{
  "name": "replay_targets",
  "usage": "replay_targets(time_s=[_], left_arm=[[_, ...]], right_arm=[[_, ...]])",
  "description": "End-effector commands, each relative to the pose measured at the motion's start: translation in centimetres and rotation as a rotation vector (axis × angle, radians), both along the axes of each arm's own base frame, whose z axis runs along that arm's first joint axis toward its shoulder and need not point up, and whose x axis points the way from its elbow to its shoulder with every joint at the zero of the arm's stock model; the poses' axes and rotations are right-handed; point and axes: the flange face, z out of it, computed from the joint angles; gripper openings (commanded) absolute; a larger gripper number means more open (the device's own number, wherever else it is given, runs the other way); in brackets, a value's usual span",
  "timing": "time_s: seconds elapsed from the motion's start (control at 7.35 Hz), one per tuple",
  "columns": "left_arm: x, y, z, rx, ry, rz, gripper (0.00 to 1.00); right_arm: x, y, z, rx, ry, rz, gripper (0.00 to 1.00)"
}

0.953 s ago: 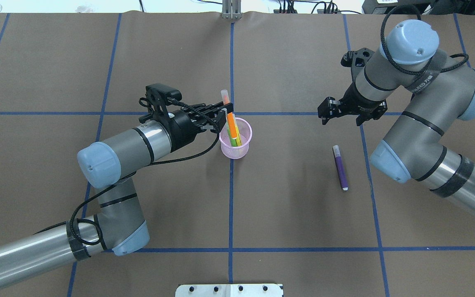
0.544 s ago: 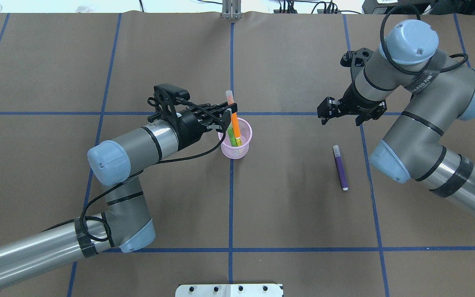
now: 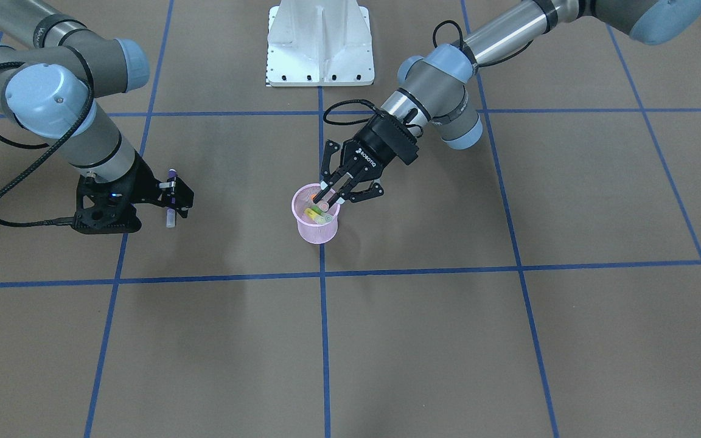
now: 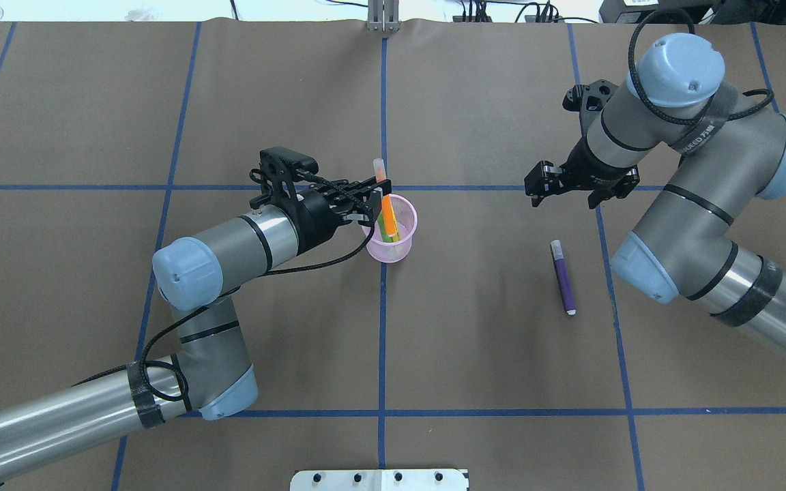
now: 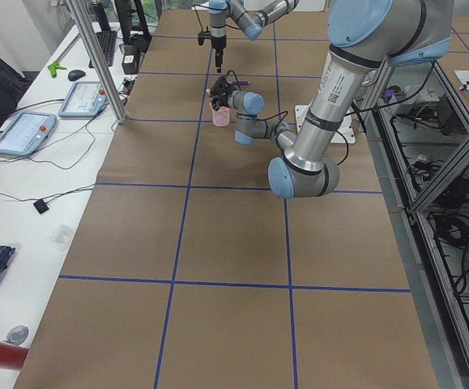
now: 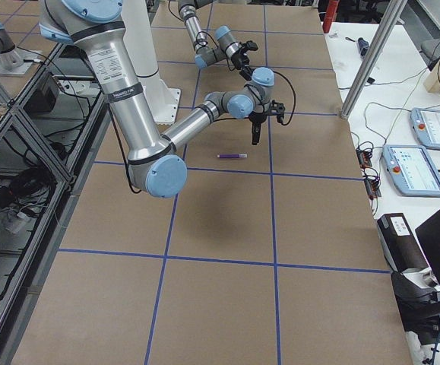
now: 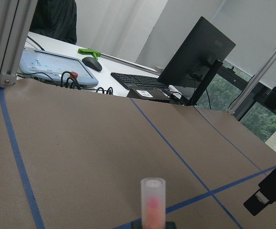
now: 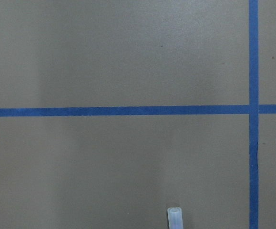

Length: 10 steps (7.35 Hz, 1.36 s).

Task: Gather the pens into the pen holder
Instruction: 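Lower the orange marker into the cup and open the left gripper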

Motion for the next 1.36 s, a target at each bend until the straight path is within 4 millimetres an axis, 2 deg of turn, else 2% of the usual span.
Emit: replay_targets(time_s=[0.0,0.27,0.41,0.54,0.82,0.95,1.22], left_arm=[[0.3,0.1,-0.1,-0.003,0.001,0.003,0.08],[0.6,0.5,-0.5,-0.001,0.007,0.014,0.38],[0.7,0.6,-0.7,0.001,0.010,0.017,0.62],[0.6,0.6,-0.9,0.001,0.015,0.016,0.70],[0.2,0.3,-2.0,0.009,0.031,0.009,0.71],[-0.4,-0.5,-3.5,0.016,0.053,-0.002,0.70],[-2.4,-3.4,-4.7,-0.047,0.096,-0.022,0.70]], right_arm=[[-0.1,0.0,-0.2,0.002,-0.002,-0.001,0.99],[-0.1,0.0,-0.3,-0.001,-0.003,0.000,0.99],[-0.1,0.0,-0.3,0.000,-0.004,0.000,0.99],[-0.1,0.0,-0.3,-0.002,-0.004,0.002,0.99],[-0.2,0.1,-0.3,-0.004,-0.004,0.003,0.99],[-0.4,0.2,-0.3,-0.003,-0.004,-0.001,0.99],[-0.7,0.4,-0.4,-0.005,-0.005,-0.004,0.99]])
